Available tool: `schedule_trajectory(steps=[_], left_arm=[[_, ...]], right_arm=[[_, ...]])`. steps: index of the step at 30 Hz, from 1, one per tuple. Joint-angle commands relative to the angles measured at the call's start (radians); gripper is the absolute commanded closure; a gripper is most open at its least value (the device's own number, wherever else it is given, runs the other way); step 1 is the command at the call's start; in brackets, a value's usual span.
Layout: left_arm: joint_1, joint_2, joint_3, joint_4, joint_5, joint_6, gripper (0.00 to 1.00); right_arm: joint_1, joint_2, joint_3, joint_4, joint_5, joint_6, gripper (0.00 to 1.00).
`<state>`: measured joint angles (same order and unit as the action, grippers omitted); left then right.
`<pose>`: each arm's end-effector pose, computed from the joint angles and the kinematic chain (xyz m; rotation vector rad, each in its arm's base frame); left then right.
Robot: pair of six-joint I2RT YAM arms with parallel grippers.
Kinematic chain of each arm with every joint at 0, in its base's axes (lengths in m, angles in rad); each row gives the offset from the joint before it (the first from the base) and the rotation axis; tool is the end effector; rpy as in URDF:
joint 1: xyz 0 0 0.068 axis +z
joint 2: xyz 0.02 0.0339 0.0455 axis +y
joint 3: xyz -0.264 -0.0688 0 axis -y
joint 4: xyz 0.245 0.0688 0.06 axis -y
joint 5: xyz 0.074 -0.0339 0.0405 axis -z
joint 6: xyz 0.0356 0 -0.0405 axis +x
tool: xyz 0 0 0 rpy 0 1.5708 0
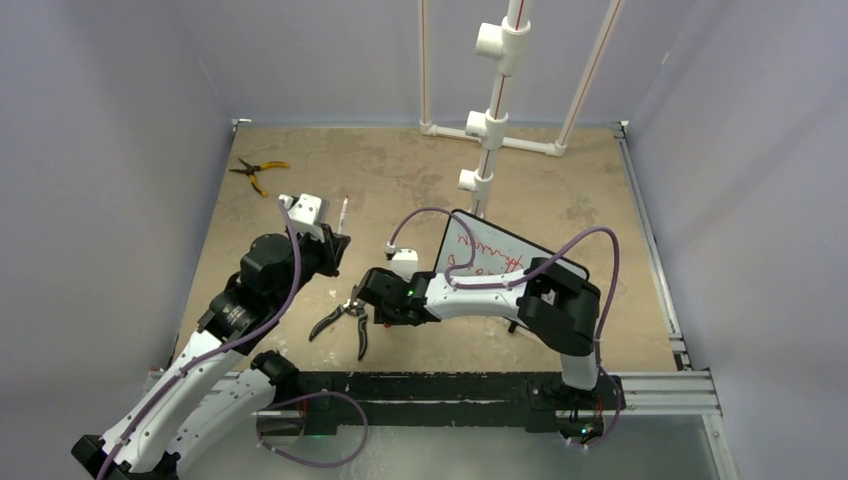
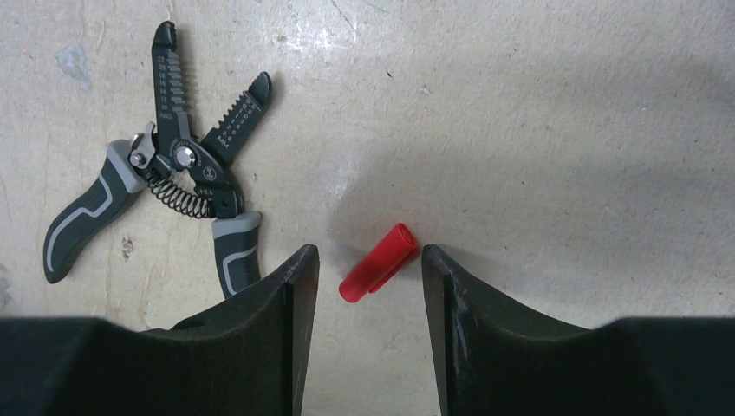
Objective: Write a sentence on the whiteboard
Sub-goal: Pick up the pen cap from the center of the board.
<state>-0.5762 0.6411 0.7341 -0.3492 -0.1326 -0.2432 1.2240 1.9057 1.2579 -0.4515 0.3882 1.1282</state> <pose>0.1304 -0.0791 0.3262 0.2127 1.8365 -0.4552 0.1442 0.3593 0.1676 -0.0018 2.5855 0.3775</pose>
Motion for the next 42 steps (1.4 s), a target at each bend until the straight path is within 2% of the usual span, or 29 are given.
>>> schedule_trajectory(steps=[1, 4, 9, 13, 19, 28, 38, 42], left_arm=[[0.007, -0.013, -0.001, 0.027, 0.016, -0.004, 1.0], [0.007, -0.014, -0.002, 0.027, 0.017, -0.004, 1.0], [0.007, -0.008, -0.002, 0.027, 0.017, -0.004, 1.0], [0.007, -0.008, -0.002, 0.025, 0.01, -0.005, 1.0], [0.007, -0.004, -0.008, 0.038, 0.042, -0.003, 1.0], [0.007, 0.018, -0.01, 0.039, 0.056, -0.005, 1.0], [0.007, 0.026, -0.009, 0.04, 0.061, -0.009, 1.0], [0.007, 0.025, -0.01, 0.039, 0.06, -0.008, 1.0]], right_arm=[[0.006, 0.023, 0.051, -0.054, 0.046, 0.022, 0.52], [0.006, 0.032, 0.052, -0.062, 0.05, 0.022, 0.57], [0.008, 0.022, 0.041, -0.055, 0.066, 0.003, 0.75], [0.007, 0.004, 0.021, -0.041, 0.088, -0.031, 0.83], [0.007, -0.087, -0.059, -0.019, 0.121, -0.081, 0.9], [0.007, -0.123, -0.089, -0.027, 0.108, -0.217, 0.9], [0.006, -0.084, -0.102, -0.029, 0.034, -0.212, 0.75], [0.007, -0.061, -0.102, -0.037, 0.005, -0.19, 0.72]])
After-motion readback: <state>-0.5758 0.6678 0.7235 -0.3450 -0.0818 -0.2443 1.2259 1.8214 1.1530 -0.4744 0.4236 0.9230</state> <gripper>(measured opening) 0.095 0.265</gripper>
